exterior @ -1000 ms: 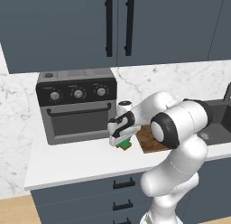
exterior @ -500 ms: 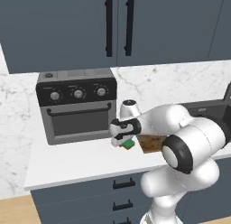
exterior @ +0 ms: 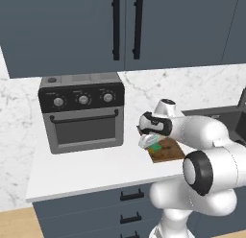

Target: Pick up the sponge from the counter and clean the cutting board by briefly scrubbing or pressing down on the cutting board. Once finished, release the sponge.

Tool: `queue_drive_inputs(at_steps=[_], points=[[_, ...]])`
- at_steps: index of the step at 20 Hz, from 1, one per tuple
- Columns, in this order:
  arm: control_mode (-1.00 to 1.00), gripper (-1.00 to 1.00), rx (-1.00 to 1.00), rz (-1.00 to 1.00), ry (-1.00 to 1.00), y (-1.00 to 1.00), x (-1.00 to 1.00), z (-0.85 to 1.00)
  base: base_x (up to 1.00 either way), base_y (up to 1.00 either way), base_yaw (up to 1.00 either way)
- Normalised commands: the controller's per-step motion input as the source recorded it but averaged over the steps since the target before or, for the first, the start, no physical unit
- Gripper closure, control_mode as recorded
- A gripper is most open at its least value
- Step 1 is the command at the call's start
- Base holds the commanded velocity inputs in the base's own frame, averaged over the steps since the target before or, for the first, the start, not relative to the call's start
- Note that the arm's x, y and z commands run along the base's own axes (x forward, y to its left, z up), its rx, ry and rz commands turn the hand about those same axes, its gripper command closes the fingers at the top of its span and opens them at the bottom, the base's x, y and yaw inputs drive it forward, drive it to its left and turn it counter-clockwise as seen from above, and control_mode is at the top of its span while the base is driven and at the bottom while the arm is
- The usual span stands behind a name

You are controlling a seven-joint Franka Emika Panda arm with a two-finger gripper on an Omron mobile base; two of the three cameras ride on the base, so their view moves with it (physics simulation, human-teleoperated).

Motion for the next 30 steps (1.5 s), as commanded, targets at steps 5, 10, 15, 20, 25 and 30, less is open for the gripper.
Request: queue_drive_inputs(at_steps=[5,10,15,20,25,30], points=[[-1.00,1.00,0.02,0.00,0.20,-0.25,0.11,-0.81,0.00,0.00,0.00],[-1.00,1.00,-0.09,-0.04,0.03,-0.23,0.14,-0.24,0.00,0.00,0.00],[-1.00,1.00,-0.15,-0.15,0.00,-0.13,0.35,-0.08,0.00,0.00,0.00],[-1.00,1.00,-0.02,-0.11,0.00,-0.17,0.54,-0.02,0.00,0.00,0.00],[-1.00,1.00,0.08,0.01,0.00,-0.38,0.59,0.02,0.00,0.00,0.00],[-1.00,1.00,0.08,0.04,0.06,-0.35,0.77,0.03,0.00,0.00,0.00]])
